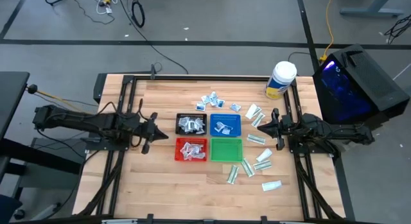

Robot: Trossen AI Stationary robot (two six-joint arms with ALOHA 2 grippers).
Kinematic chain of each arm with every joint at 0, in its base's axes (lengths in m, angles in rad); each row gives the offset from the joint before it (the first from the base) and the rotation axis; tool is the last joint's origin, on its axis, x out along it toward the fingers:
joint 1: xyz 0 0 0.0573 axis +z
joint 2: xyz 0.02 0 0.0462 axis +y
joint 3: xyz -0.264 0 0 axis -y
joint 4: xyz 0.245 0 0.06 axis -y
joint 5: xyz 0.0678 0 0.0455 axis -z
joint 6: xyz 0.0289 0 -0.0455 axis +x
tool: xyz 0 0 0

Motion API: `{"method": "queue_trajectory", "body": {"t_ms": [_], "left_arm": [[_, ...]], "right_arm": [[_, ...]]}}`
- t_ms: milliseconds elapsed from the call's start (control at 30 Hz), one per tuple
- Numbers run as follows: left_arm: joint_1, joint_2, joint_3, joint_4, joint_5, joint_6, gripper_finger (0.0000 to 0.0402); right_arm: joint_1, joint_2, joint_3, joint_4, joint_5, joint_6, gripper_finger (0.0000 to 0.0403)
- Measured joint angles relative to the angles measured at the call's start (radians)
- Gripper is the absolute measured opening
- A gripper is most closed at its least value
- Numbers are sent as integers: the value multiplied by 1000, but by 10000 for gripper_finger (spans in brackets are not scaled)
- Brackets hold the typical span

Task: Pick & Place First Aid Supplies
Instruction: Put the blue alcohol pad into the blue bin

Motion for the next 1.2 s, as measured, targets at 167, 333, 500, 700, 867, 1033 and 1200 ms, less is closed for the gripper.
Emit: {"method": "queue_trajectory", "body": {"t_ms": [167, 333, 500, 700, 867, 1033, 1200], "left_arm": [[37, -44, -24, -3, 1, 0, 7], [56, -70, -25, -3, 18, 0, 4], [74, -108, -25, -1, 20, 0, 14], [101, -141, -25, -4, 19, 1, 8], [111, -166, -25, -4, 19, 2, 5], [111, -186, -25, -4, 19, 0, 16], [110, -184, -23, -8, 19, -30, 12]], "right_arm": [[0, 0, 0, 0, 0, 0, 18], [0, 0, 0, 0, 0, 0, 18], [0, 0, 0, 0, 0, 0, 18], [0, 0, 0, 0, 0, 0, 18], [0, 0, 0, 0, 0, 0, 18], [0, 0, 0, 0, 0, 0, 18], [0, 0, 0, 0, 0, 0, 18]]}}
